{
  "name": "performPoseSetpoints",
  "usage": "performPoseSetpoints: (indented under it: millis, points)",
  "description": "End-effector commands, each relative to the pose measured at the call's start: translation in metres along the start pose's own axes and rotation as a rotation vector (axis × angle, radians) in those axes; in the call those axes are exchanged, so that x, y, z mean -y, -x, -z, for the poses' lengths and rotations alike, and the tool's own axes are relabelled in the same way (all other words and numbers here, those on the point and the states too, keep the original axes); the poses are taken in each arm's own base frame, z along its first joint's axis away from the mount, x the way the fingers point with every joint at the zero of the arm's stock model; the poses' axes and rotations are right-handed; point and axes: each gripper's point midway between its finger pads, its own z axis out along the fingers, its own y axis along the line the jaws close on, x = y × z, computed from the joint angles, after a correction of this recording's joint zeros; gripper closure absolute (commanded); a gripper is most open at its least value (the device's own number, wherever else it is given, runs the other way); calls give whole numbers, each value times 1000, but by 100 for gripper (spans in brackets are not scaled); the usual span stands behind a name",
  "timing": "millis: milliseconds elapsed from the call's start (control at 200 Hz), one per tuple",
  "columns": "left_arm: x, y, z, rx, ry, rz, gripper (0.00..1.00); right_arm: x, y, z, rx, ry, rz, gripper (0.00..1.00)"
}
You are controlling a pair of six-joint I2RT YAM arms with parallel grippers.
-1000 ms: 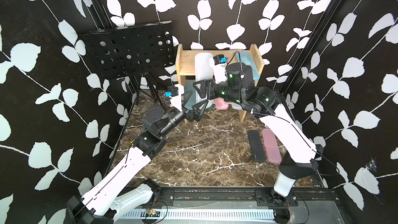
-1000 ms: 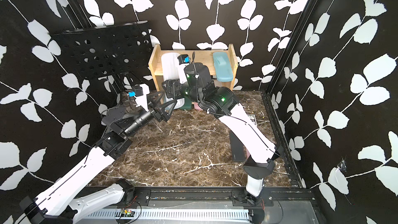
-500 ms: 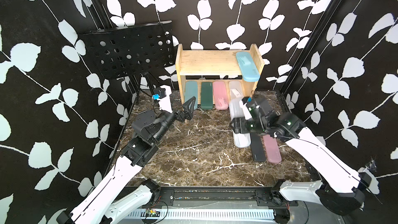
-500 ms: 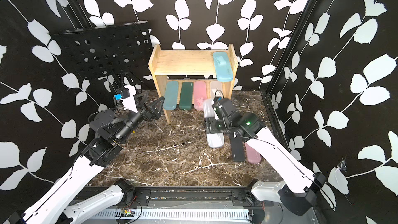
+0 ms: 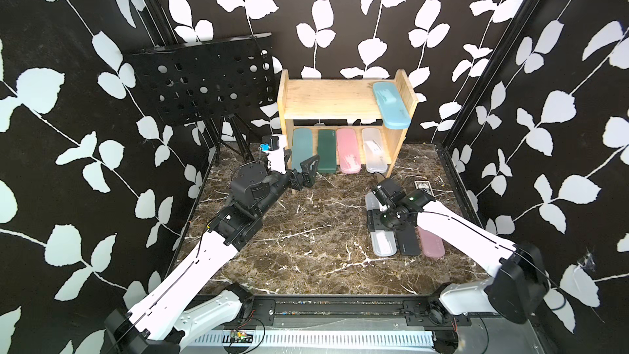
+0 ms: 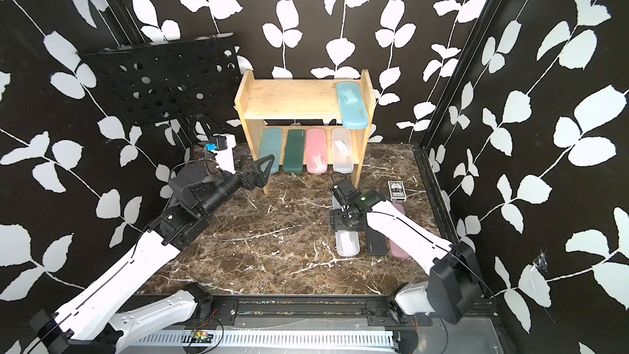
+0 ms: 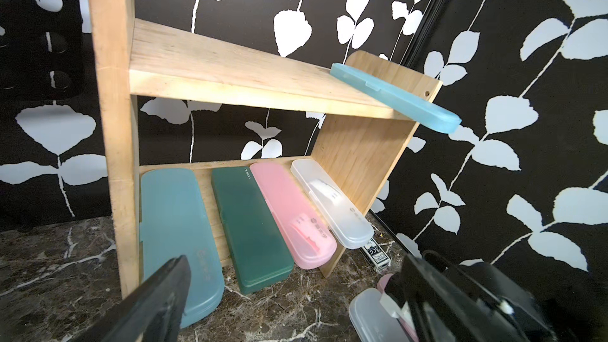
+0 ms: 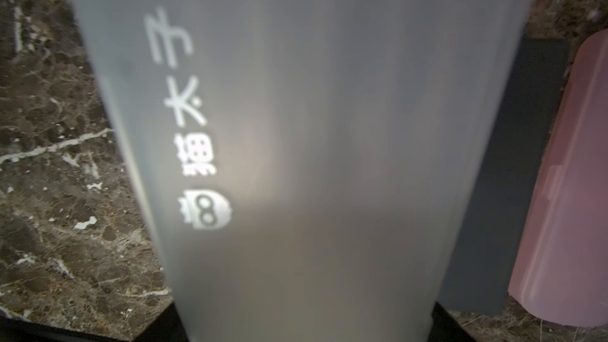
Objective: Remove the pencil cases from the shelf
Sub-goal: Place the pencil case at the center of the board.
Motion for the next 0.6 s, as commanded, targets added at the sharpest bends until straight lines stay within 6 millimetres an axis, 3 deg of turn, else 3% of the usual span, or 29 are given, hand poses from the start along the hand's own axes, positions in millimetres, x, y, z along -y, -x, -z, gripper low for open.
performPoseSetpoints:
  millis: [0,595]
  points:
    - [4,5,4,6,-15,8,1,1,6,-18,13,4,-2,38]
    - [-1,-4,0,-31,4,5,1,34,-17,-70,-104,-70,-30,37]
